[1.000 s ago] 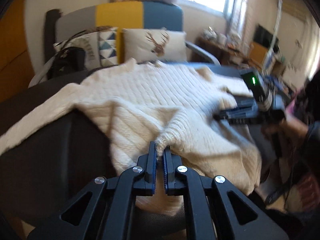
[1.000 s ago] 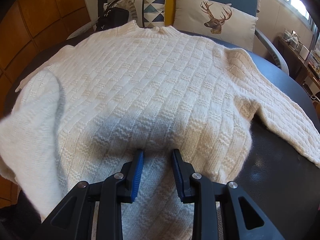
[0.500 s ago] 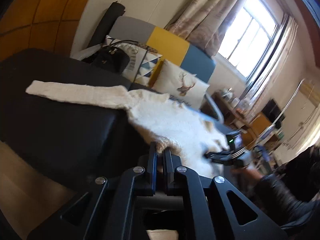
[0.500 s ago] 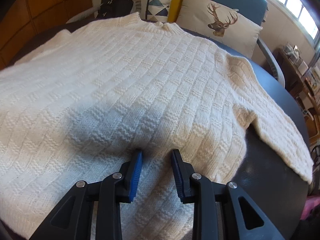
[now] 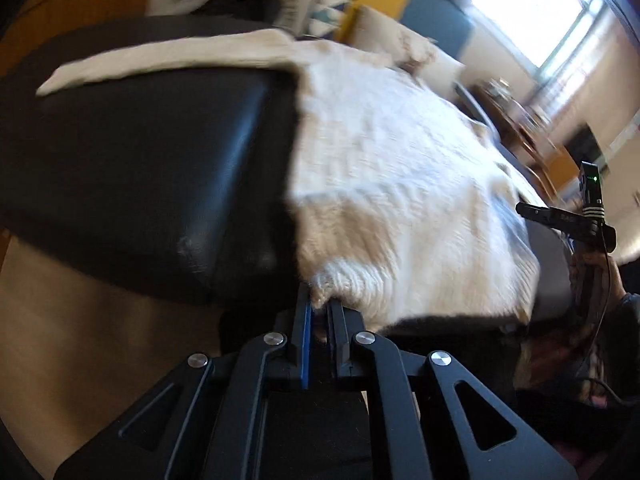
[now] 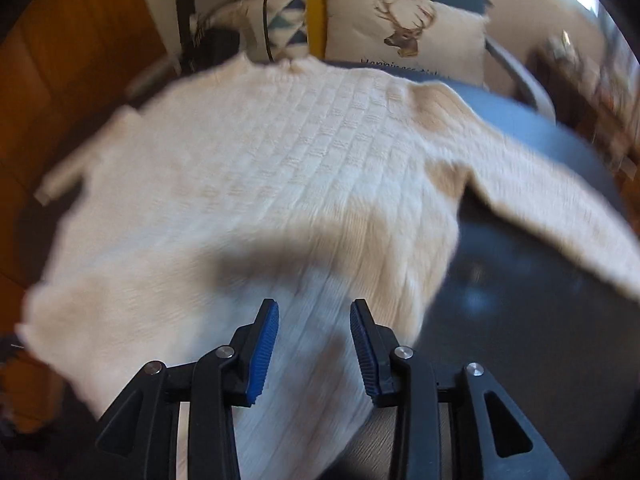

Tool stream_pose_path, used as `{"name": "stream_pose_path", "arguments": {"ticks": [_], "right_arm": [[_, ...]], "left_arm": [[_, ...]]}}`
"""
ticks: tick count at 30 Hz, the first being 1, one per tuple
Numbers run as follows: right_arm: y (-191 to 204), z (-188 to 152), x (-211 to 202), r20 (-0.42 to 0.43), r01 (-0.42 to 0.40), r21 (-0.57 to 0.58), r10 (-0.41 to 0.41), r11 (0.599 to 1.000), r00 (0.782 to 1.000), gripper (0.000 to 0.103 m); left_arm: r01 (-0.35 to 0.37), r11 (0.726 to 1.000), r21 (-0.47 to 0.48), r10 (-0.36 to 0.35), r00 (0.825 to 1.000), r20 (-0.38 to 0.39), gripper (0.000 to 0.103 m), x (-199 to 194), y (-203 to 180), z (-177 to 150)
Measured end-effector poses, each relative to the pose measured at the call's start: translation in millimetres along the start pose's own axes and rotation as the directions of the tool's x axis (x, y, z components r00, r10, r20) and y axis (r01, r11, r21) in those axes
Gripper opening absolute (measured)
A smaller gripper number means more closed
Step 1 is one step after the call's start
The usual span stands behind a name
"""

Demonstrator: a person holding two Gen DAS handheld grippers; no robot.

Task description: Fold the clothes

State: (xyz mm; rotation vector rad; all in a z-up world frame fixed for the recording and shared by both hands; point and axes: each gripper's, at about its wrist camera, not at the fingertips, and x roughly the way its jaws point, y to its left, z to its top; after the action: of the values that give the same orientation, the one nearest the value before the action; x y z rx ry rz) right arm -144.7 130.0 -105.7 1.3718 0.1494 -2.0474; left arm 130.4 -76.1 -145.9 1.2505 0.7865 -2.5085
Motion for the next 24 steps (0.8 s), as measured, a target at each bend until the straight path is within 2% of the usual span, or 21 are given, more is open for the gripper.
{"name": "stream_pose_path", "arguments": {"ticks": [2, 5, 7, 11, 15, 17, 19, 21, 23, 24], "right_arm": [[-16.1, -32.7, -16.7, -0.002, -0.094, 0.093, 0.095, 0.991, 0.996, 0.036], [-37.9, -81.5, -31.8, 0.011, -0.221, 0.229, 0.224, 0.948, 0.974, 0.036], [-43.9, -105.1, -31.9, 0.02, -0.295, 0.292, 0.302, 0.91, 0.953, 0.036], [-50.8, -128.6, -27.9, 0.12, -0.415, 0.382, 0.401, 0.826, 0.908, 0.036], [-55.9, -134.2, -14.1, 0.201, -0.502, 0.435, 0.462, 0.747, 0.863, 0.036], [-55.7, -135.3, -8.6, 0.227, -0.53, 0.444, 0.481, 0.722, 0.847, 0.036], [-55.1, -133.7, -6.4, 0.243, -0.537, 0.448, 0.48, 0.715, 0.843, 0.036], [-53.4, -131.8, -5.5, 0.242, -0.532, 0.443, 0.475, 0.722, 0.846, 0.036], [-52.1, -131.3, -4.6, 0.24, -0.529, 0.439, 0.473, 0.726, 0.848, 0.036], [-51.3, -130.9, -4.6, 0.24, -0.527, 0.437, 0.469, 0.729, 0.85, 0.036]], "left_arm": [[0.008, 1.0, -0.017, -0.008, 1.0, -0.015, 0.007, 1.8, 5.8, 2.9], [0.022, 0.998, -0.053, -0.024, 0.999, -0.036, 0.007, 6.1, 13.7, 5.2], [0.027, 0.997, -0.072, -0.03, 0.999, -0.043, 0.007, 9.0, 14.7, 5.7], [0.023, 0.999, -0.04, -0.025, 0.999, -0.033, 0.007, 5.1, 4.3, 6.0], [0.017, 1.0, -0.003, -0.017, 1.0, -0.017, 0.008, -0.6, -1.1, 8.8], [0.021, 1.0, 0.02, -0.021, 0.999, -0.039, 0.015, -1.0, 0.9, 7.0], [0.025, 0.998, 0.059, -0.021, 0.997, -0.069, 0.023, -5.2, 5.2, 1.7], [0.03, 0.995, 0.097, -0.021, 0.996, -0.085, 0.024, -15.2, 12.1, -3.5], [0.033, 0.995, 0.091, -0.027, 0.997, -0.068, 0.024, -31.0, 22.1, 0.6], [0.062, 0.996, 0.058, -0.06, 0.998, -0.033, 0.024, -43.5, 29.0, 9.5]]}}
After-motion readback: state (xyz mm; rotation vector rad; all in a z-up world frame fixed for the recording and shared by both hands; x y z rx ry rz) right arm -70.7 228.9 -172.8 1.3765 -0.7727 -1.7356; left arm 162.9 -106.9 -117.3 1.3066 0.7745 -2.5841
